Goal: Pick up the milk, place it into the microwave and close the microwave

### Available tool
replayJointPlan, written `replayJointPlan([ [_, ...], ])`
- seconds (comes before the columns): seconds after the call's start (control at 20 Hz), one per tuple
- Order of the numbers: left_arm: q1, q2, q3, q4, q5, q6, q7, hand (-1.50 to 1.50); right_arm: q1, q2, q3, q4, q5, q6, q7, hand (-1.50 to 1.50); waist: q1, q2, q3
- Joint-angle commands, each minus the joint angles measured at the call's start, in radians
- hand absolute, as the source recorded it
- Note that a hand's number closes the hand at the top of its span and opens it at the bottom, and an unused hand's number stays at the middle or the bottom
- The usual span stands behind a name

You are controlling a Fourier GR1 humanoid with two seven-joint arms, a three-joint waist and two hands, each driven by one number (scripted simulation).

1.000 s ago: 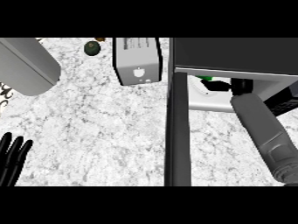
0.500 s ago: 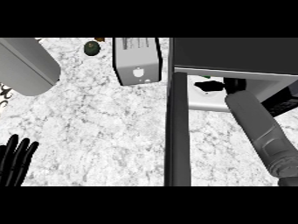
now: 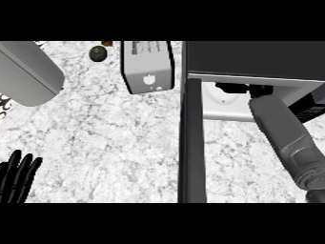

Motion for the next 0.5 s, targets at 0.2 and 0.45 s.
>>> replayJointPlan([
  [0.2,0.037,0.016,0.029,-0.022,0.006,-0.021,-0.029,-1.5,0.028,-0.027,-0.048,-0.018,-0.039,-0.017,-0.063,-1.5,-0.011,-0.006,-0.001],
  [0.45,0.129,-0.036,-0.096,-0.039,-0.082,-0.01,-0.082,-1.5,0.037,-0.069,-0.063,-0.025,-0.052,-0.004,-0.093,-1.5,-0.005,-0.008,0.0],
])
